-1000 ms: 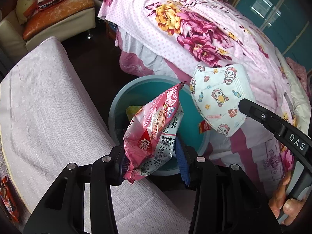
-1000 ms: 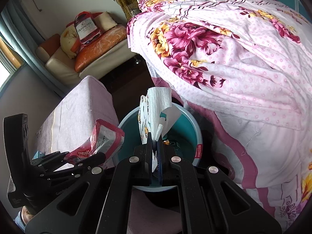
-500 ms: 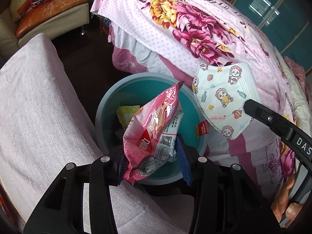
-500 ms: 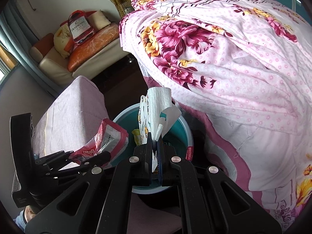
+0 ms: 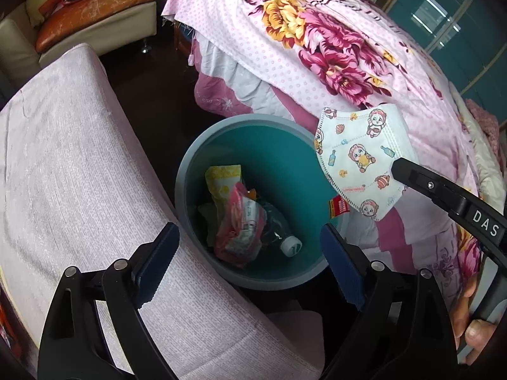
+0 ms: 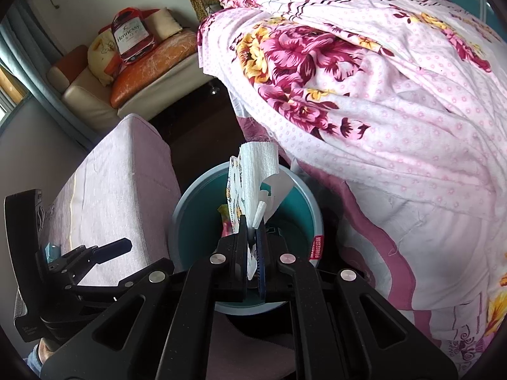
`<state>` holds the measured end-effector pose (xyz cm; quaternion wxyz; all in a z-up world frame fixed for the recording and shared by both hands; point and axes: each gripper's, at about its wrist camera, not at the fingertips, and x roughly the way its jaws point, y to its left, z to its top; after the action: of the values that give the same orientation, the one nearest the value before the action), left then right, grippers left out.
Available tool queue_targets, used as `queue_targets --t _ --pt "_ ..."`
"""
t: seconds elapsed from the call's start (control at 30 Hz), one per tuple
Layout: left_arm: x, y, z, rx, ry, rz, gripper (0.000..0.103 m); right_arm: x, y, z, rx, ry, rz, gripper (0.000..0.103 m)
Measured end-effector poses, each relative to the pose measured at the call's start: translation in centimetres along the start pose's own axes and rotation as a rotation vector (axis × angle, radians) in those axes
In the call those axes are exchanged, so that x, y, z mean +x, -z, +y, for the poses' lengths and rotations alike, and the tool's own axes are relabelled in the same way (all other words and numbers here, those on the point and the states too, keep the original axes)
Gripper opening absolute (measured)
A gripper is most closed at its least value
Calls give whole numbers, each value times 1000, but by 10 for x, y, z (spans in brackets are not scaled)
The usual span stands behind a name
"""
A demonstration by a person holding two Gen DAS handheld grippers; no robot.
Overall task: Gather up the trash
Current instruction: 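Carry mask and pink package over the wastebasket and open both grippers, then move both tools back over the remaining items on the table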
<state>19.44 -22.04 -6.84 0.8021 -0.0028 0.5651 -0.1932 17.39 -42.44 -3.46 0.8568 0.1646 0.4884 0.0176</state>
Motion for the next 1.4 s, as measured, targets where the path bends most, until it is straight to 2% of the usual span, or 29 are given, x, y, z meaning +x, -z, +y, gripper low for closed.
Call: queue_targets --t 0.17,0.23,0.27,0.3,0.37,0.47,0.53,0.6,0.87,1.4 --pt "-5 11 11 -12 -1 2 91 8 1 9 -18 -2 26 10" --pt "-6 15 16 -20 3 5 91 12 2 14 -26 -7 44 23" --pt "-7 17 18 -23 4 6 91 14 3 16 -27 -7 50 43" --pt "-8 18 20 -27 3 7 91 14 4 19 -30 -6 48 54" --pt "-10 21 24 -37 6 6 91 13 4 24 -38 -4 46 55" --pt "-12 25 30 -49 9 6 91 11 5 26 -31 2 47 65" --pt "-15 28 33 -56 14 4 91 9 5 26 -27 10 45 66" --pt "-17 30 36 -63 18 2 91 7 5 27 -19 12 50 72" --pt "-31 41 46 -84 29 -13 91 1 13 41 -15 11 68 74" --pt "-73 71 79 -143 38 -73 91 -23 32 98 -100 10 73 77"
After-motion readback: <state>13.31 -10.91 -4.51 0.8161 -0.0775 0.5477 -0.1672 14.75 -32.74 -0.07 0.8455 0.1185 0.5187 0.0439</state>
